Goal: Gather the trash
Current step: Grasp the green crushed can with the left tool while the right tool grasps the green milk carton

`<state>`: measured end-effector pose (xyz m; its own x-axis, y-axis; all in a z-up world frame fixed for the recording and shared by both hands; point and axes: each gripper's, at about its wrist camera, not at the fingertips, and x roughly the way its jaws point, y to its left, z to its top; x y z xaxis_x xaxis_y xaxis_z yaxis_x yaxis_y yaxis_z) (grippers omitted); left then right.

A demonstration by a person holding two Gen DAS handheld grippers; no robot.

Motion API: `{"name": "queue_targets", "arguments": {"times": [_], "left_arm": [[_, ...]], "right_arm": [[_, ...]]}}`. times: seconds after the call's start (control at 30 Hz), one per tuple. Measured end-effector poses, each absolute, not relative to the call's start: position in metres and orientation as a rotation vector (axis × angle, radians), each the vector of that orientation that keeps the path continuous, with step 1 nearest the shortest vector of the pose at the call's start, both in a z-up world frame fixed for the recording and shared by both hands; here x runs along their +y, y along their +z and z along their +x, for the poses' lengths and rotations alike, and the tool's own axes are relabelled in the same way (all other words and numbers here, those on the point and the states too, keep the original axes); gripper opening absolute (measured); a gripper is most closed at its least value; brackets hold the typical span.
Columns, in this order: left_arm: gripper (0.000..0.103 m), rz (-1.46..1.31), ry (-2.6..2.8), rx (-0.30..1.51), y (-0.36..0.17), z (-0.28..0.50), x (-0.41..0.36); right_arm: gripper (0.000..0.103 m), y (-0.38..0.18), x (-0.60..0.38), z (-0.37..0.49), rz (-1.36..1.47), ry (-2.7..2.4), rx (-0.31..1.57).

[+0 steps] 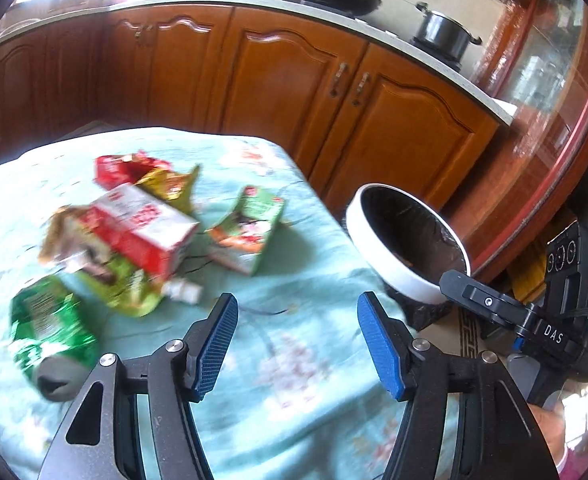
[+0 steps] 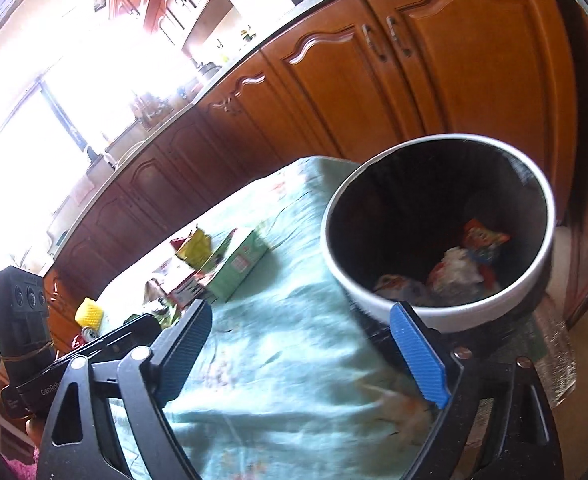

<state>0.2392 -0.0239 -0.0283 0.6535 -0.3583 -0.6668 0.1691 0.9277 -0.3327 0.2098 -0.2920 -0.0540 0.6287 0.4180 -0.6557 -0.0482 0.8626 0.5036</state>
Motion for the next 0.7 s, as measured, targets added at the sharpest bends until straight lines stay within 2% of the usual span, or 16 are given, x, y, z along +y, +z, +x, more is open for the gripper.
{"name": "queue_targets", "arguments": {"times": [0.1, 0.4, 0.7], "left_arm": [[0.063, -0.275, -0.256, 0.793, -0.025, 0.218, 0.001], [0.063, -0.362, -0.134, 0.755, -0.014, 0.175, 0.071], [0.064, -0.417, -0.017, 0.754, -0.014, 0.165, 0.116]], "right_arm": [[0.098, -0.058, -0.271, 0.209, 0.467, 0.309, 0.874], [0.098, -0.062, -0.219, 0.218, 0.423, 0.370, 0.907], [0.098, -0.060, -0.187, 0.243, 0.406, 0.380, 0.910]]}}
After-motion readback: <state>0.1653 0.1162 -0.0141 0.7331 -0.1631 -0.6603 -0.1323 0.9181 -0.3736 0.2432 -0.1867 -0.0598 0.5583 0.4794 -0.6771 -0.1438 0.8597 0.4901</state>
